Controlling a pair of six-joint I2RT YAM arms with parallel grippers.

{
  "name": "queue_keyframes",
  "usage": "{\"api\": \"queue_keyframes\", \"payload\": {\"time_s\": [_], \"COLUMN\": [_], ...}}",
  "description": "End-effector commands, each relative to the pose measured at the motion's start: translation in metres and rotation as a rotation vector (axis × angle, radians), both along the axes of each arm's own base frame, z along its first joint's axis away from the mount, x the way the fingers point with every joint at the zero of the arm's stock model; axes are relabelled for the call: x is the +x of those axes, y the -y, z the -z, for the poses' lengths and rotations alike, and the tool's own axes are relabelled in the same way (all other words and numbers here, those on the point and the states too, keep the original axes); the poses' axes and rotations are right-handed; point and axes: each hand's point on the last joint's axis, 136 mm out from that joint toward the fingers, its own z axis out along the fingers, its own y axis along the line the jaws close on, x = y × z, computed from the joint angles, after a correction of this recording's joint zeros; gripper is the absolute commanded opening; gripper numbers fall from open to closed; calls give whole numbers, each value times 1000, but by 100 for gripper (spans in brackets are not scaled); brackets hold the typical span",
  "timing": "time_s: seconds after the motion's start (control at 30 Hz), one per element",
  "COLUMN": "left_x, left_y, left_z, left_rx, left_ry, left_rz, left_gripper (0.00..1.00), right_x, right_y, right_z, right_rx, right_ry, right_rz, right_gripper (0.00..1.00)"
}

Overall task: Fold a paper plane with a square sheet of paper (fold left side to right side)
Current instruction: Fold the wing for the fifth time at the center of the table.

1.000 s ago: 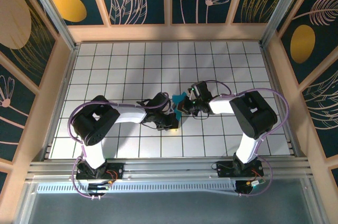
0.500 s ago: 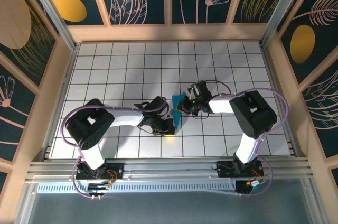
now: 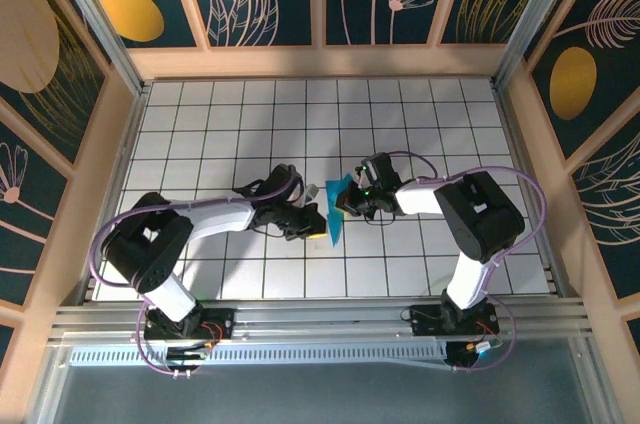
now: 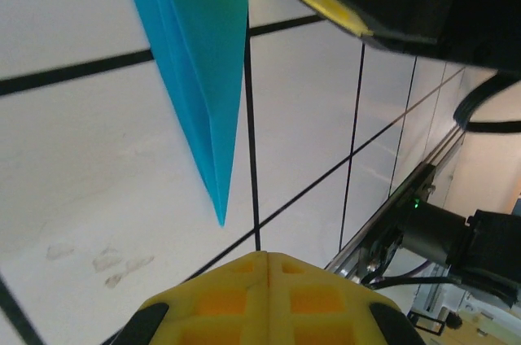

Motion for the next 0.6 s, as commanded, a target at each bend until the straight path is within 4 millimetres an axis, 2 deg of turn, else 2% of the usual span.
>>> {"api": "queue_keyframes", "payload": {"time_s": [0.0, 0.17, 0.37, 0.57], "left_x": [8, 7, 15, 13], "left_y": [23, 37, 28, 15], "left_z": [-9, 14, 43, 59], "left_rx": [-61, -12, 82, 147], "left_ry": [4, -15, -16, -30], "left_rz": [20, 36, -4, -52], "left_gripper": [0, 0, 0, 0], "right_x": [-31, -31, -31, -26], "right_y": [26, 25, 22, 15], "right_z": [47, 46, 44, 33], "right_rx": [-165, -164, -159, -124], "right_ry": [-142, -142, -139, -103], "right_rz": [32, 31, 26, 15], "right_gripper": [0, 0, 0, 0]}}
